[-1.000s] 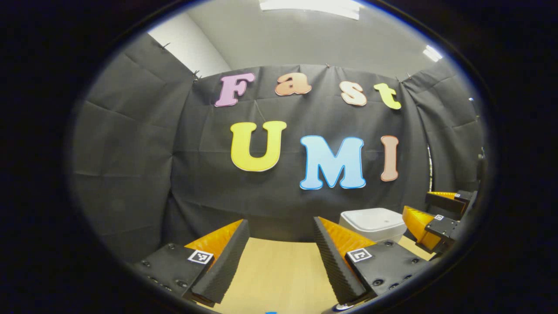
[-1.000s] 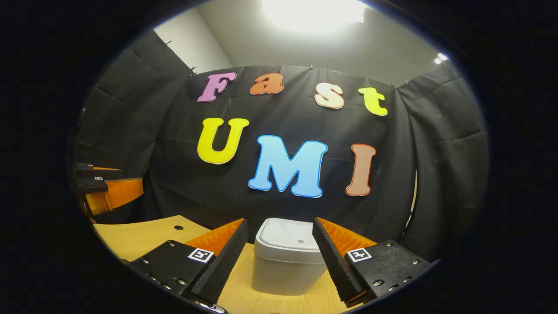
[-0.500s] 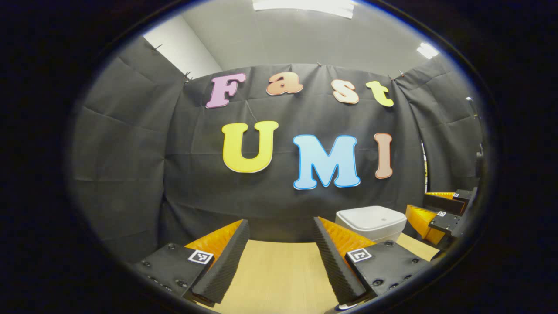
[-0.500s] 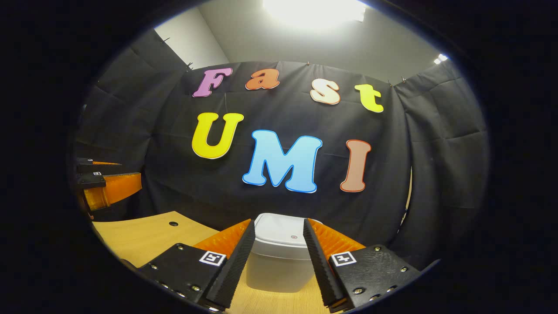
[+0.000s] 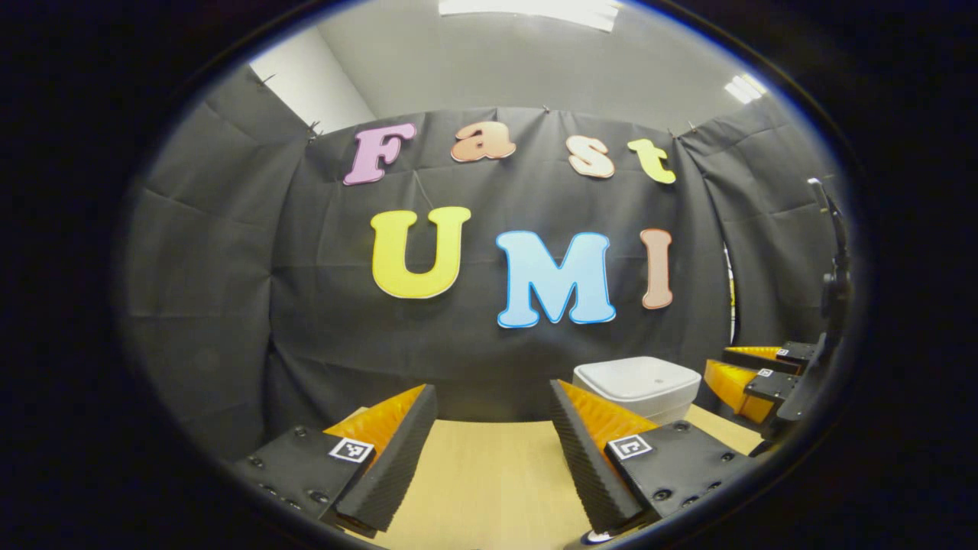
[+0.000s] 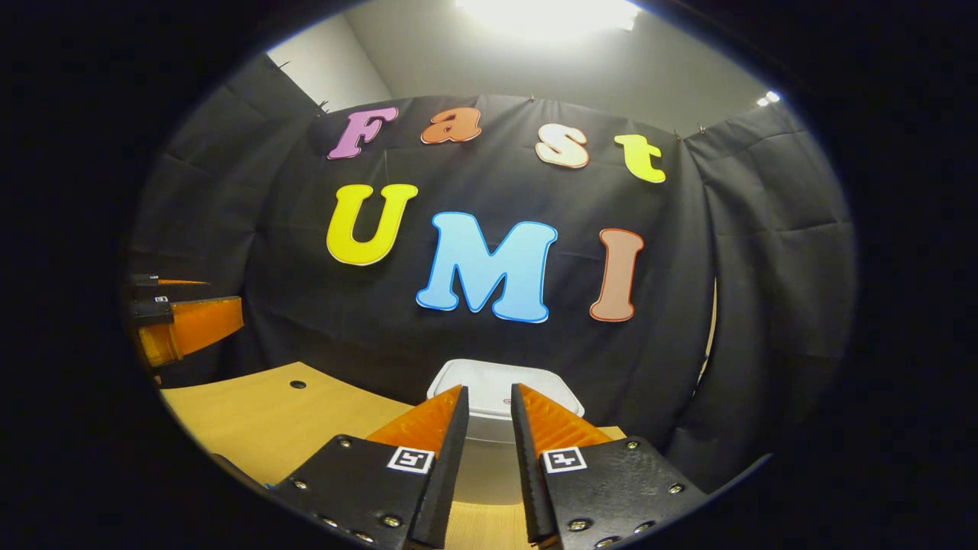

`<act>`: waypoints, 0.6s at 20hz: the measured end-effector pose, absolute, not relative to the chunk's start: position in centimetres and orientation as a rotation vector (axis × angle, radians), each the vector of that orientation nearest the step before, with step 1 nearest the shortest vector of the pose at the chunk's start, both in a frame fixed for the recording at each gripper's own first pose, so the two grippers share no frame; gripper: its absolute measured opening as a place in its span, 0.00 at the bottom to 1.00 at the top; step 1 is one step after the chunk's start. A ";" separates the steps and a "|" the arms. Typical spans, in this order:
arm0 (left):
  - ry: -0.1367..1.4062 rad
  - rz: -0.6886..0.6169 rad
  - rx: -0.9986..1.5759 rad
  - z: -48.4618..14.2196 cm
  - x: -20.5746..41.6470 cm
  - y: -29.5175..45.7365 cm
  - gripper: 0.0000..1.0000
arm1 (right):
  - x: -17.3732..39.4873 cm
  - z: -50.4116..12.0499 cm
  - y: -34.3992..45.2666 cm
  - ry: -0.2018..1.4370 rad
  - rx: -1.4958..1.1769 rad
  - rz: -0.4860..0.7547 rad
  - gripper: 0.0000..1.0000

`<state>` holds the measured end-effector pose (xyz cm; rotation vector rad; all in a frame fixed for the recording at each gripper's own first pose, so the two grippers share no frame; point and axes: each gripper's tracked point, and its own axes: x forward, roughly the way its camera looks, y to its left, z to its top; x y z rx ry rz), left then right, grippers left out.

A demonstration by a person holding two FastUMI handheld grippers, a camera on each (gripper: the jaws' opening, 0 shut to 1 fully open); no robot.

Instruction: Press the lid of the desktop garbage bin to open it, pick up the crumpled paper on the desktop and throw it into the bin, then pick up the pop can on the desktop and drop it into the bin, and finally close the garbage bin lid.

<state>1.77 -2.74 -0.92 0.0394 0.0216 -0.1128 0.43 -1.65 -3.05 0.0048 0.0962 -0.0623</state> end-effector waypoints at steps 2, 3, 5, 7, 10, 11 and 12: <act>0.027 -0.119 0.041 -1.1 2.0 -3.0 0.97 | 0.3 -2.8 -3.0 0.100 -0.015 -0.118 0.37; 0.030 -0.122 0.040 -1.2 2.1 -3.0 0.97 | 0.6 -3.1 -2.7 0.096 -0.014 -0.118 0.11; 0.037 -0.124 0.035 -1.7 2.2 -3.1 0.97 | 0.7 -3.3 -2.1 0.101 -0.004 -0.106 0.11; 0.043 -0.124 0.033 -1.9 2.3 -3.2 0.97 | 1.3 -3.6 -1.7 0.100 0.010 -0.083 0.11; 0.044 -0.113 0.032 -2.0 2.5 -2.9 0.97 | 1.8 -4.7 -1.8 0.135 0.048 -0.071 0.03; 0.045 -0.109 0.029 -2.0 2.5 -2.8 0.97 | 2.3 -5.0 -1.9 0.141 0.064 -0.068 0.01; 0.049 -0.104 0.027 -2.1 2.5 -2.6 0.97 | 2.6 -5.0 -1.7 0.147 0.077 -0.059 0.01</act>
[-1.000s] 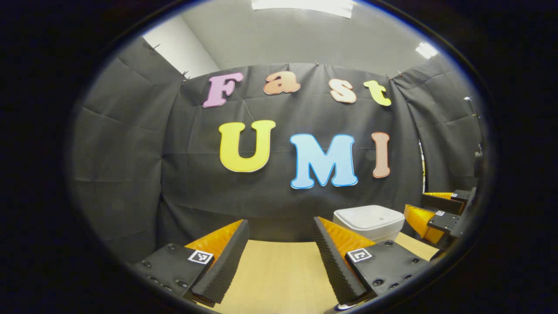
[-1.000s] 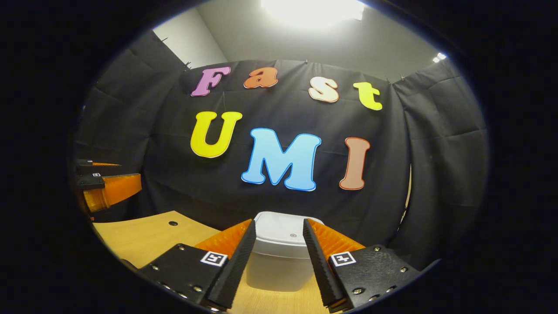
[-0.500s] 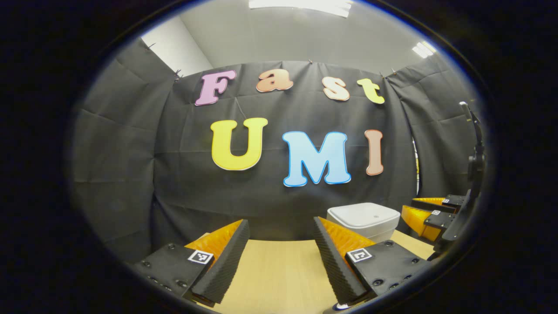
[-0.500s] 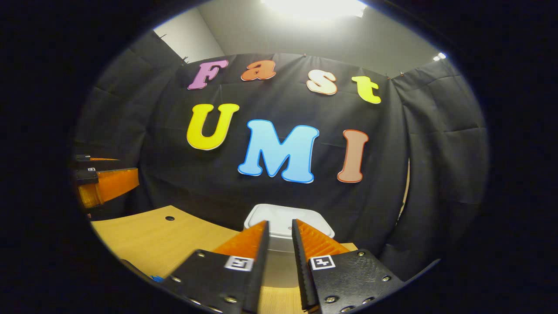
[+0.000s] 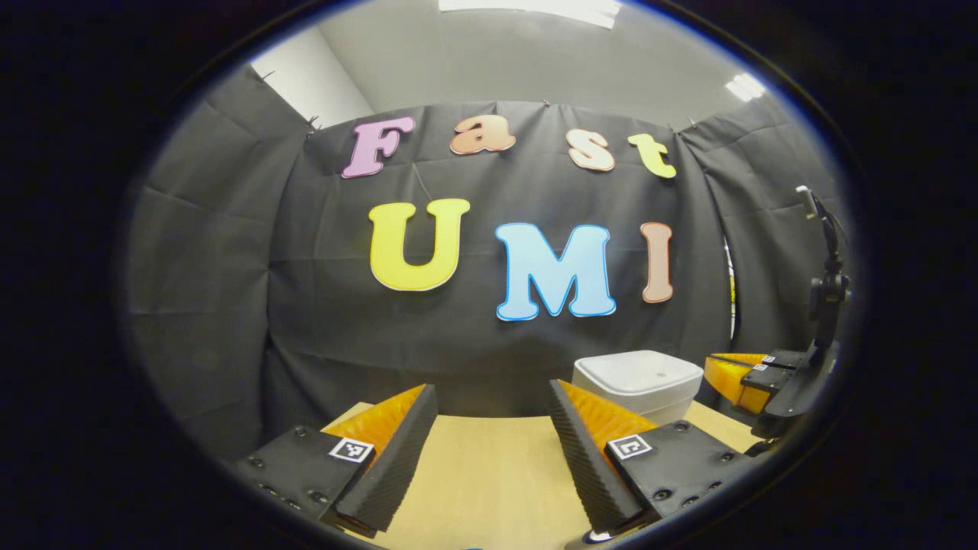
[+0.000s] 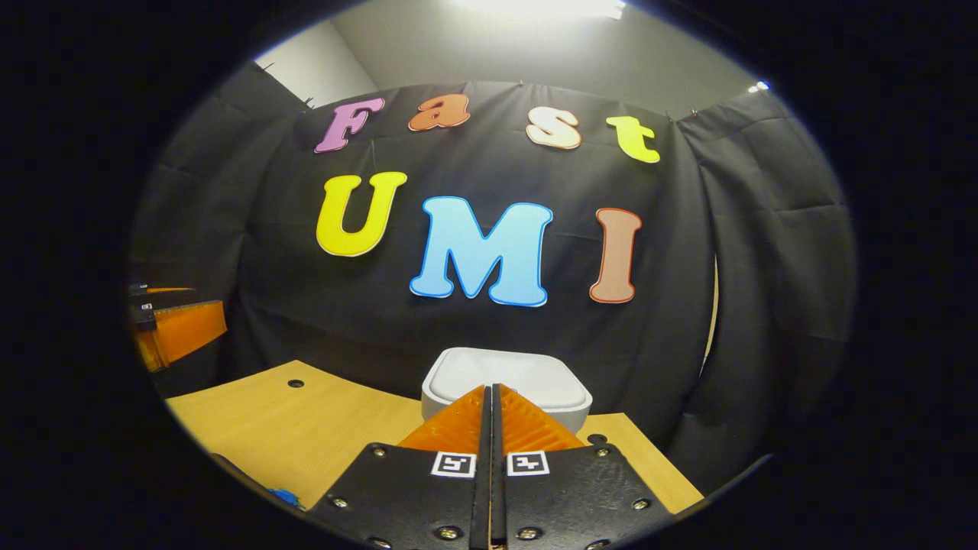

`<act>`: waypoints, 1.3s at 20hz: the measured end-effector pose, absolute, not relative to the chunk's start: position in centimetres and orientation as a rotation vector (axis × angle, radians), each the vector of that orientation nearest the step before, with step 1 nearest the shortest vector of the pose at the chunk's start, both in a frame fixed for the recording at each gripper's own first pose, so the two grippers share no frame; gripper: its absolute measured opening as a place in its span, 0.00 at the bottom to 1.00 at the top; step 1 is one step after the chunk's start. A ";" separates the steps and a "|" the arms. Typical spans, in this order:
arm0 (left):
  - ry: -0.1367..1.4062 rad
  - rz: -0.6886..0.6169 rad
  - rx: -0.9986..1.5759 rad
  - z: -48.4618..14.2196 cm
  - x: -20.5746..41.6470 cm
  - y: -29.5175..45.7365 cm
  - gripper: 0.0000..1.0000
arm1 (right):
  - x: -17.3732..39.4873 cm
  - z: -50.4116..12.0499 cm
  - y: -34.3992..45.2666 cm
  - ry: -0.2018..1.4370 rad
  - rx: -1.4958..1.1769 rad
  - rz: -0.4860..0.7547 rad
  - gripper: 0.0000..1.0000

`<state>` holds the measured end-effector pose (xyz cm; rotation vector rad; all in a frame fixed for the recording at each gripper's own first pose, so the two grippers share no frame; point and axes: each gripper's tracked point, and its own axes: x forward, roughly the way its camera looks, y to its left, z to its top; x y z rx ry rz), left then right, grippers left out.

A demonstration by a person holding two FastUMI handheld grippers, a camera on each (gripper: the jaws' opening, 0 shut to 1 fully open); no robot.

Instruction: Press the lid of the desktop garbage bin to open it, pick up the crumpled paper on the desktop and throw it into the bin, then pick up the pop can on the desktop and drop it into the bin, and finally close the garbage bin lid.

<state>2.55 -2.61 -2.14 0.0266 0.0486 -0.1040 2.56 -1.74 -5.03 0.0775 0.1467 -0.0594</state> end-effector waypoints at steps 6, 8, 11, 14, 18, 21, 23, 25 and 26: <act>0.073 -0.071 0.016 -3.3 2.5 -1.6 0.97 | 6.6 -6.8 -3.0 0.173 0.059 -0.064 0.01; 0.085 -0.057 0.022 -3.8 2.3 -1.2 0.96 | 8.2 -8.2 -3.7 0.205 0.054 -0.075 0.01; 0.099 -0.038 0.027 -4.5 2.1 -0.3 0.96 | 9.9 -10.1 -4.2 0.257 0.102 -0.076 0.01; 0.113 -0.013 0.036 -5.1 1.9 0.6 0.97 | 10.6 -10.6 -4.8 0.270 0.152 -0.083 0.01; 0.124 0.006 0.036 -5.5 1.8 1.3 0.97 | 10.8 -11.7 -4.9 0.306 0.157 -0.063 0.01; 0.123 0.004 0.040 -5.4 1.8 1.1 0.97 | 10.8 -11.6 -4.9 0.305 0.170 -0.071 0.01; 0.120 0.001 0.032 -5.5 1.6 0.9 0.97 | 10.9 -11.4 -4.9 0.312 0.167 -0.069 0.01; 0.129 -0.010 0.017 -5.8 1.6 0.7 0.97 | 11.1 -10.0 -5.2 0.281 0.159 -0.059 0.01; 0.135 -0.011 0.015 -6.1 1.4 0.7 0.97 | 11.1 -9.2 -5.2 0.261 0.164 -0.055 0.01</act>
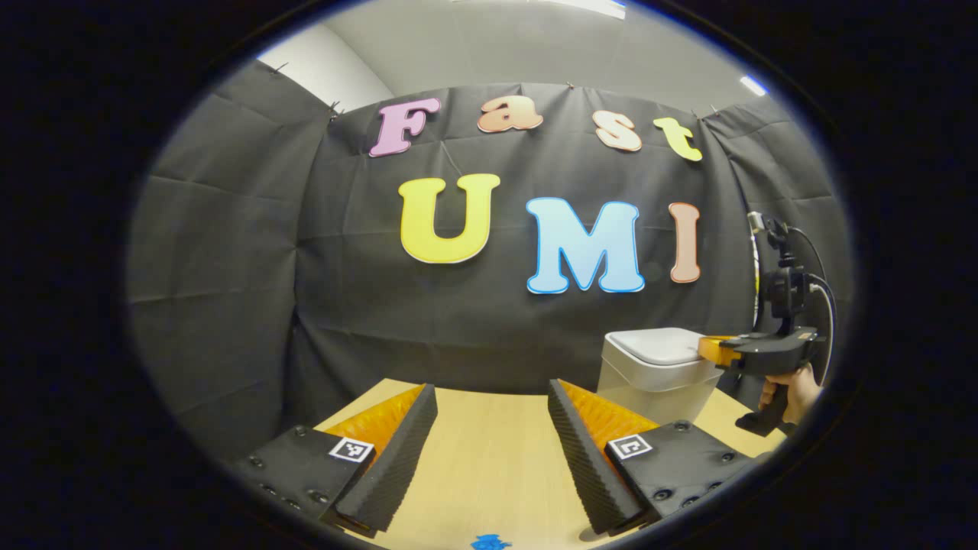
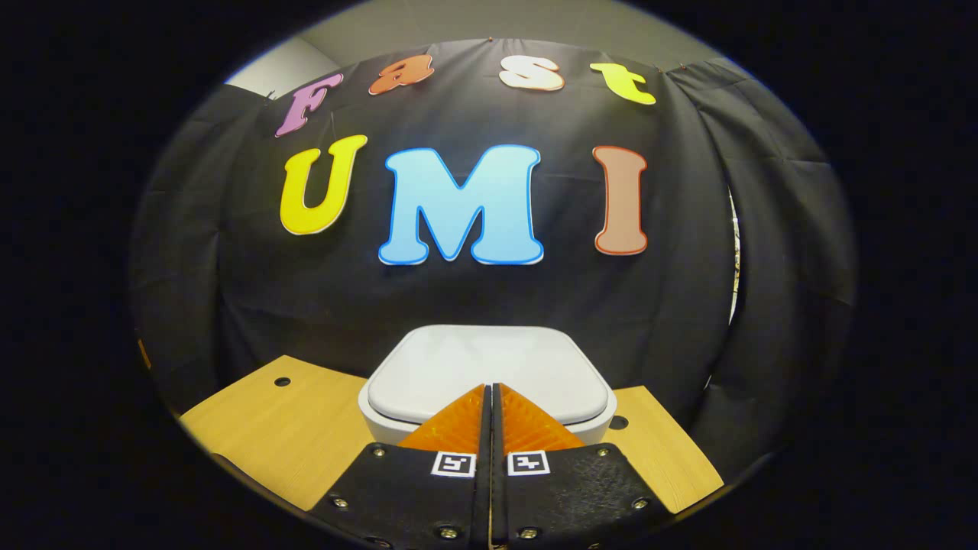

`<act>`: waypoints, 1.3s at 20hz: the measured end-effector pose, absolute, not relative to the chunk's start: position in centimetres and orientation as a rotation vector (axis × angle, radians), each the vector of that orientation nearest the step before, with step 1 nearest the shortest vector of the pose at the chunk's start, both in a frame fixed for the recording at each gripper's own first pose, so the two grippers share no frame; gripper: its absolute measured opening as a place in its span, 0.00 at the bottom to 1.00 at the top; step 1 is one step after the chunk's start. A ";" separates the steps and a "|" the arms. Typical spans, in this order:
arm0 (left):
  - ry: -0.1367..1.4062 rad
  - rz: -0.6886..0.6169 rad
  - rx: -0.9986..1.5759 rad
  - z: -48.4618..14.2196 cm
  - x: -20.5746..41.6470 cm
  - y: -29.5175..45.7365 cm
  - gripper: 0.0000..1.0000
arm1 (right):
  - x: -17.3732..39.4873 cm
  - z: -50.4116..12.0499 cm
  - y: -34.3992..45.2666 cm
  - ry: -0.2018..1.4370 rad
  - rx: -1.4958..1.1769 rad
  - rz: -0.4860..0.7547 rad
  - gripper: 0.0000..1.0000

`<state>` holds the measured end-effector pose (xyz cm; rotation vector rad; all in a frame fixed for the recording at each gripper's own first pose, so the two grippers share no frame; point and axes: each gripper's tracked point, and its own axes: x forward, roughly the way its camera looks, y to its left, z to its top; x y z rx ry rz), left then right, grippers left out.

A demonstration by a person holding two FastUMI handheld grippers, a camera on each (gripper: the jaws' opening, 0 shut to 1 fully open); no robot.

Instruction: Press the lid of the desktop garbage bin to open it, pick up the crumpled paper on the desktop and throw it into the bin, then pick up the pop can on the desktop and drop it into the bin, and finally close the garbage bin lid.

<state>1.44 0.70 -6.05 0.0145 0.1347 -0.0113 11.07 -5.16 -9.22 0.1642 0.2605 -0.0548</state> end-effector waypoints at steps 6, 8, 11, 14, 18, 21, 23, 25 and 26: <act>0.154 0.000 0.023 -7.5 0.2 1.5 0.96 | 10.1 -5.4 -5.5 0.171 0.118 -0.060 0.01; 0.162 -0.003 0.017 -8.0 0.0 1.6 0.97 | 9.4 -4.7 -5.4 0.160 0.118 -0.054 0.01; 0.181 -0.014 0.003 -9.4 -0.8 1.9 0.97 | 7.8 -3.5 -5.2 0.131 0.114 -0.048 0.01; 0.220 -0.033 0.017 -12.6 -1.8 2.2 0.96 | 6.3 -2.8 -4.6 0.112 0.106 -0.037 0.01; 0.321 -0.060 0.034 -17.9 -2.8 2.2 0.97 | 4.3 -1.9 -4.1 0.089 0.092 -0.029 0.01; 0.402 -0.095 0.022 -22.5 -3.8 2.0 0.98 | 3.1 -1.4 -4.0 0.067 0.082 -0.035 0.01; 0.460 -0.105 0.029 -25.6 -4.3 2.3 0.97 | 2.3 -1.3 -4.0 0.058 0.078 -0.039 0.02; 0.516 -0.107 0.040 -28.3 -4.7 2.6 0.97 | 1.7 -1.3 -4.0 0.055 0.068 -0.047 0.11; 0.538 -0.111 0.040 -29.4 -4.8 2.7 0.96 | 1.3 -1.3 -4.1 0.057 0.065 -0.053 0.11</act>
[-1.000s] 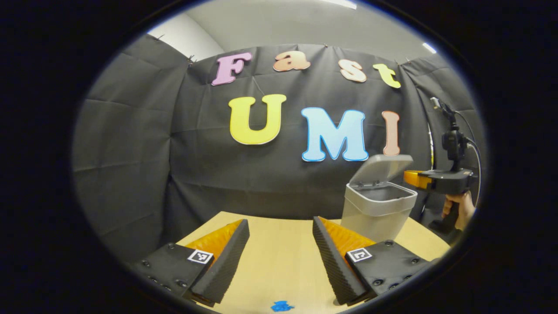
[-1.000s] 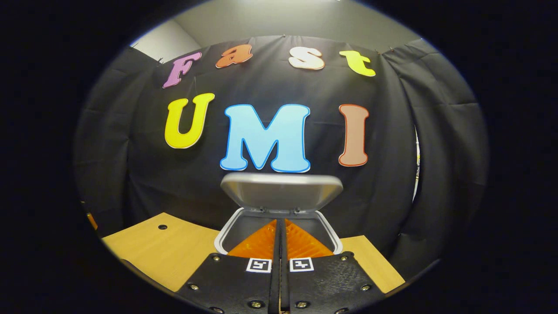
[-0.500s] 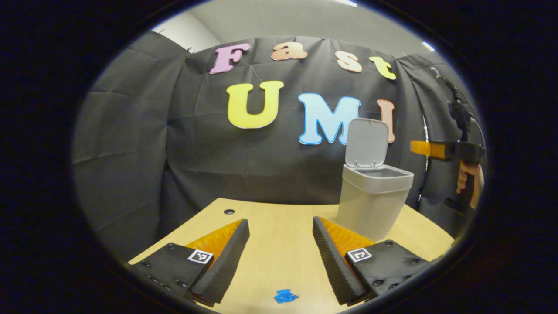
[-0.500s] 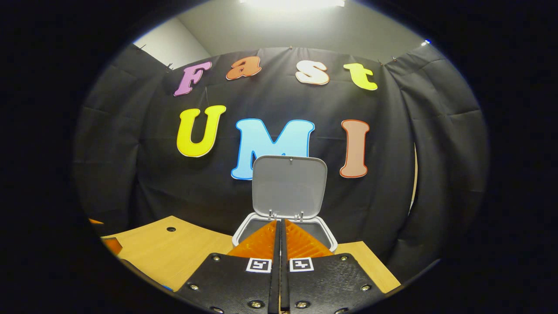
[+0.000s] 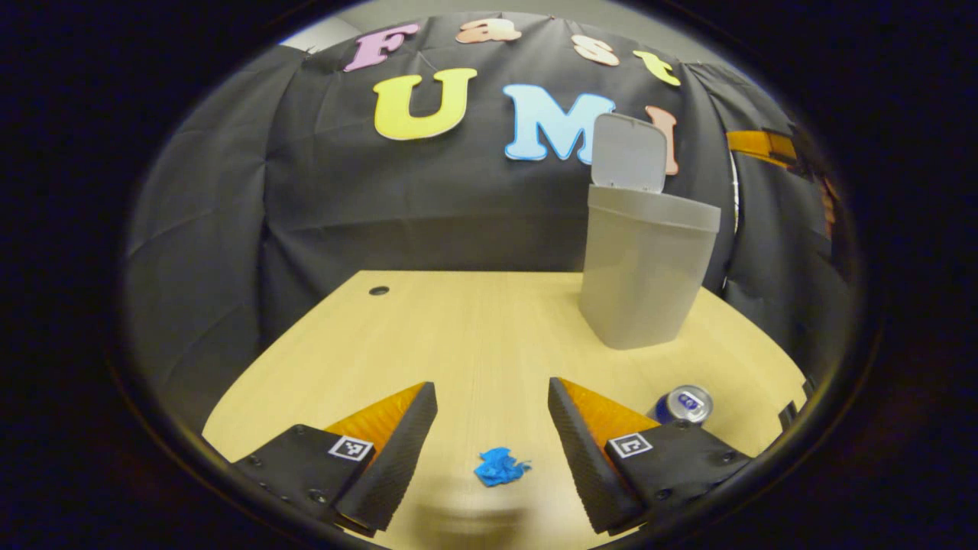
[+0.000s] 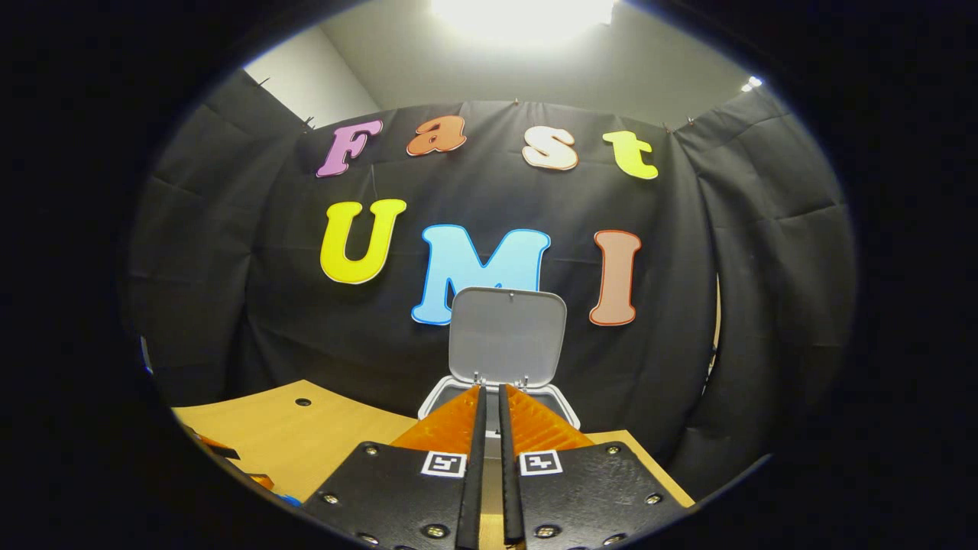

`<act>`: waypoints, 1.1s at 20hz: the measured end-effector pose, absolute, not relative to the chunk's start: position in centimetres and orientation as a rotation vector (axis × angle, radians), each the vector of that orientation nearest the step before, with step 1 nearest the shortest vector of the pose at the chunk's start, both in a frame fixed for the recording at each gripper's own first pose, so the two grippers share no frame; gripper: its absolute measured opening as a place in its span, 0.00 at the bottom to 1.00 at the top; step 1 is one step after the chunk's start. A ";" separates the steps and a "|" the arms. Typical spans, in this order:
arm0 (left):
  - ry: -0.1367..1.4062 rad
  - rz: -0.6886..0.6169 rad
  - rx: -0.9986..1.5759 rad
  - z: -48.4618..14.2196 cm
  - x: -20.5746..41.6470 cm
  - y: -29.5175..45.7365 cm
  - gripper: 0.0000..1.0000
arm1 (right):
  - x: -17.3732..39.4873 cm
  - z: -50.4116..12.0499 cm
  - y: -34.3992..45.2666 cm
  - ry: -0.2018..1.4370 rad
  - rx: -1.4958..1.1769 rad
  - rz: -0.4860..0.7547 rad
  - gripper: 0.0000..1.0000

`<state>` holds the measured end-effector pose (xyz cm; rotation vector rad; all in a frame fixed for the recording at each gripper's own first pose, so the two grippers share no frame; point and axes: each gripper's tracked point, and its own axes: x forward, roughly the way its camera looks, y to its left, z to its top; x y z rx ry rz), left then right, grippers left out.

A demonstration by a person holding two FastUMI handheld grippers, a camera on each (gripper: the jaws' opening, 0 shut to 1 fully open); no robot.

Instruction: Press the lid of the desktop garbage bin to open it, pick up the crumpled paper on the desktop and throw it into the bin, then pick up the pop can on the desktop and drop it into the bin, and finally close the garbage bin lid.

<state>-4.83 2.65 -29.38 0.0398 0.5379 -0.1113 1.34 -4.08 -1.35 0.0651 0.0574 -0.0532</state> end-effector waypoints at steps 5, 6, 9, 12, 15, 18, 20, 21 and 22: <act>0.651 -0.130 0.042 -33.9 -5.6 2.3 0.95 | 0.6 -2.3 -3.3 0.085 0.083 -0.049 0.33; 0.670 -0.130 0.048 -34.6 -5.5 2.2 0.95 | 0.4 -2.5 -3.4 0.092 0.084 -0.056 0.41; 0.729 -0.132 0.073 -37.1 -5.3 2.4 0.96 | 0.1 -2.9 -2.6 0.107 0.090 -0.034 0.54; 0.781 -0.136 0.083 -39.0 -5.3 2.3 0.96 | -0.4 -2.8 -2.7 0.108 0.081 -0.028 0.78; 0.833 -0.131 0.074 -40.4 -5.7 2.2 0.98 | -1.0 -2.4 -3.1 0.095 0.072 -0.041 0.90; 0.881 -0.115 0.057 -41.7 -5.9 2.3 0.96 | -1.1 -2.5 -3.4 0.100 0.075 -0.048 0.93; 0.924 -0.108 0.043 -42.6 -6.6 2.8 0.95 | -1.1 -2.8 -3.3 0.117 0.084 -0.043 0.93; 0.925 -0.097 0.056 -42.7 -6.7 3.0 0.88 | -1.1 -3.1 -3.3 0.126 0.091 -0.043 0.93; 0.927 -0.103 0.065 -42.8 -6.8 2.8 0.80 | -1.1 -3.2 -3.4 0.130 0.098 -0.044 0.93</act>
